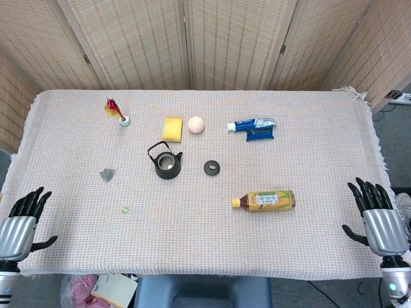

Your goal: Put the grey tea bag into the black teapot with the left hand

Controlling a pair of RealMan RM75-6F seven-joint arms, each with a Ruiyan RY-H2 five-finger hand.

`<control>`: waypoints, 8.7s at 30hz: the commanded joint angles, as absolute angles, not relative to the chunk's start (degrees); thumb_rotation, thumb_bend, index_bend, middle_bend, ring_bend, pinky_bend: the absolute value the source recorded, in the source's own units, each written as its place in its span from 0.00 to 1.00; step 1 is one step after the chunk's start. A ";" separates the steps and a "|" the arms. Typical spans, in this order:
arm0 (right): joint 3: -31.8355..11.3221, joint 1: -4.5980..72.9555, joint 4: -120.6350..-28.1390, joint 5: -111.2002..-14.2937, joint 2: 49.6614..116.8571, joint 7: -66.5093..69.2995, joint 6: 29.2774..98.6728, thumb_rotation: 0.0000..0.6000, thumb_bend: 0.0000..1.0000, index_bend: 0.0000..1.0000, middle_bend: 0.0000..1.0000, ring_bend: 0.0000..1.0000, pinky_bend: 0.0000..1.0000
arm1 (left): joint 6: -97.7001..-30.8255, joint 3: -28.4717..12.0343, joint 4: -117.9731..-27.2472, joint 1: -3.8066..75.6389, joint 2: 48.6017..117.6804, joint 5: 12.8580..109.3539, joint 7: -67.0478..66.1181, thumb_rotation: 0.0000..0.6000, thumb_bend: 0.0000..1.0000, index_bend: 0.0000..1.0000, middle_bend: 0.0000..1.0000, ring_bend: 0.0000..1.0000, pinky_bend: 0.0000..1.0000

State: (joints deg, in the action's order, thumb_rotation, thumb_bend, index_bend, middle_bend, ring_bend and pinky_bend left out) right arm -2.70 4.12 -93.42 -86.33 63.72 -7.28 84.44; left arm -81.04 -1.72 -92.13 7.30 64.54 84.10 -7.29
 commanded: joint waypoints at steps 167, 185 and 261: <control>-2.69 5.70 -93.96 -85.05 63.98 -7.98 81.57 1.00 0.13 0.00 0.00 0.00 0.00 | -52.06 2.34 -63.89 37.62 82.01 88.01 20.30 1.00 0.39 0.56 1.00 0.95 1.00; -1.78 4.73 -94.18 -88.21 61.63 -2.19 83.86 1.00 0.13 0.00 0.00 0.00 0.00 | -49.49 -7.04 -91.56 42.31 65.00 73.61 -10.16 1.00 0.39 0.56 1.00 0.95 1.00; -5.37 5.20 -93.20 -79.87 60.19 0.60 80.98 1.00 0.14 0.00 0.00 0.00 0.00 | -37.22 -7.74 -85.67 73.02 66.13 45.50 -30.16 1.00 0.39 0.54 1.00 0.95 1.00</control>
State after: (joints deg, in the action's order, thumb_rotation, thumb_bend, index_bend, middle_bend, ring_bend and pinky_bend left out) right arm -5.37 5.21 -93.20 -79.87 60.19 0.60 80.98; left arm -37.46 -7.98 -86.15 73.19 65.78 45.09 -30.59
